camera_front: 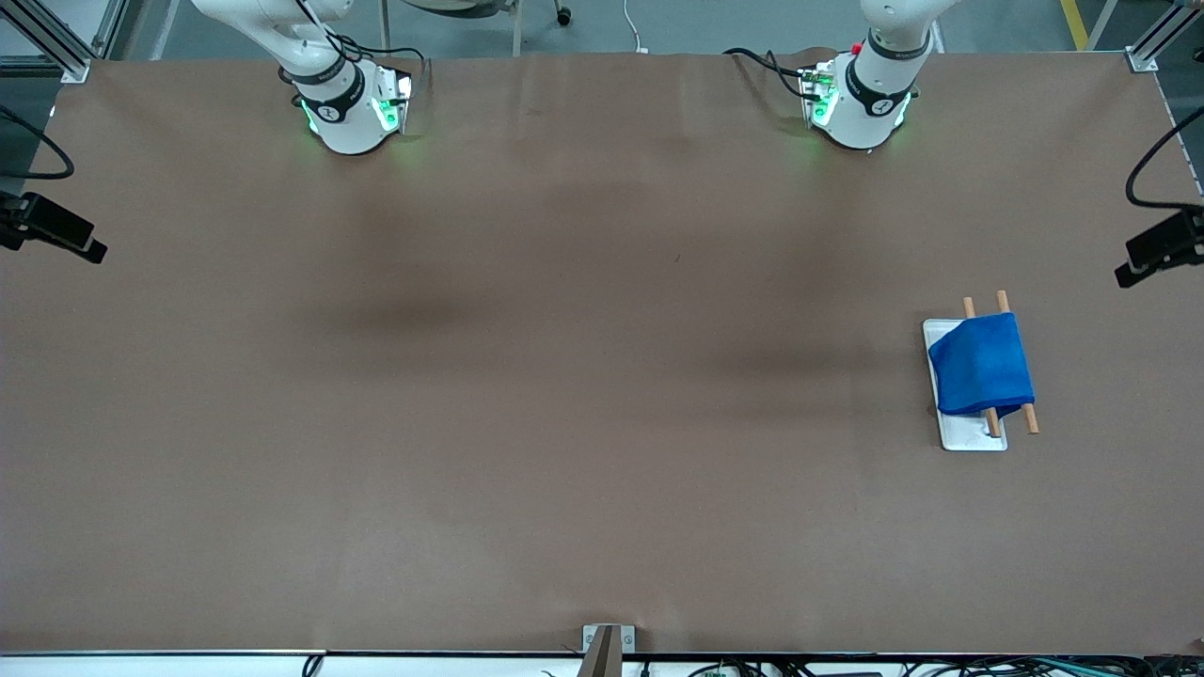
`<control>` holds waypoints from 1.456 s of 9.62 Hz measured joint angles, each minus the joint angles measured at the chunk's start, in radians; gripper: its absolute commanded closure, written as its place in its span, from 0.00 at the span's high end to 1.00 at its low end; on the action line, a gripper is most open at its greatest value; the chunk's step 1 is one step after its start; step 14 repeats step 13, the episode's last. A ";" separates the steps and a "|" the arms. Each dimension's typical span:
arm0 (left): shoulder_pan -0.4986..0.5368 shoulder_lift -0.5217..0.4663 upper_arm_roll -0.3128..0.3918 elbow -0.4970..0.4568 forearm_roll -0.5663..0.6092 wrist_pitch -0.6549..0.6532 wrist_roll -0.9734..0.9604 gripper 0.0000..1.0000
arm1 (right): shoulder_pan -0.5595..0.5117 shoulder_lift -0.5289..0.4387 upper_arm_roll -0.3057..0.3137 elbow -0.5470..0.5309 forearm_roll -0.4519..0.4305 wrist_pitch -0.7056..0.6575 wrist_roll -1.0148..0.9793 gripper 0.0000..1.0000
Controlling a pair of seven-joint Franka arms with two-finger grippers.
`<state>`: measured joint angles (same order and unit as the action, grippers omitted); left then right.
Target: Right arm passes towel to left arm to hang
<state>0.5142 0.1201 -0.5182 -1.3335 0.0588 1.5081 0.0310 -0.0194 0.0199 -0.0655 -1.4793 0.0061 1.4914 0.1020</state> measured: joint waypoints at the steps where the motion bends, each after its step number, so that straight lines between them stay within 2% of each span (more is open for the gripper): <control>1: -0.029 -0.028 0.015 -0.012 -0.007 -0.013 -0.008 1.00 | 0.000 0.000 0.000 0.000 0.000 0.000 0.000 1.00; 4: -0.280 -0.113 0.232 -0.122 -0.062 -0.021 -0.078 1.00 | 0.000 0.000 0.000 0.000 0.000 0.000 0.000 1.00; 5: -0.321 -0.145 0.261 -0.166 -0.068 -0.021 -0.109 1.00 | 0.000 0.000 0.000 0.000 0.000 0.000 0.000 1.00; 7: -0.356 -0.214 0.268 -0.254 -0.070 -0.022 -0.154 1.00 | 0.000 0.000 0.000 0.000 0.000 0.000 0.000 1.00; 10: -0.375 -0.269 0.280 -0.324 -0.070 0.010 -0.146 1.00 | 0.000 0.000 0.000 0.000 0.000 0.000 -0.001 1.00; 14: -0.374 -0.251 0.292 -0.292 -0.070 0.021 -0.091 1.00 | 0.000 0.000 -0.001 0.000 0.000 0.000 -0.001 1.00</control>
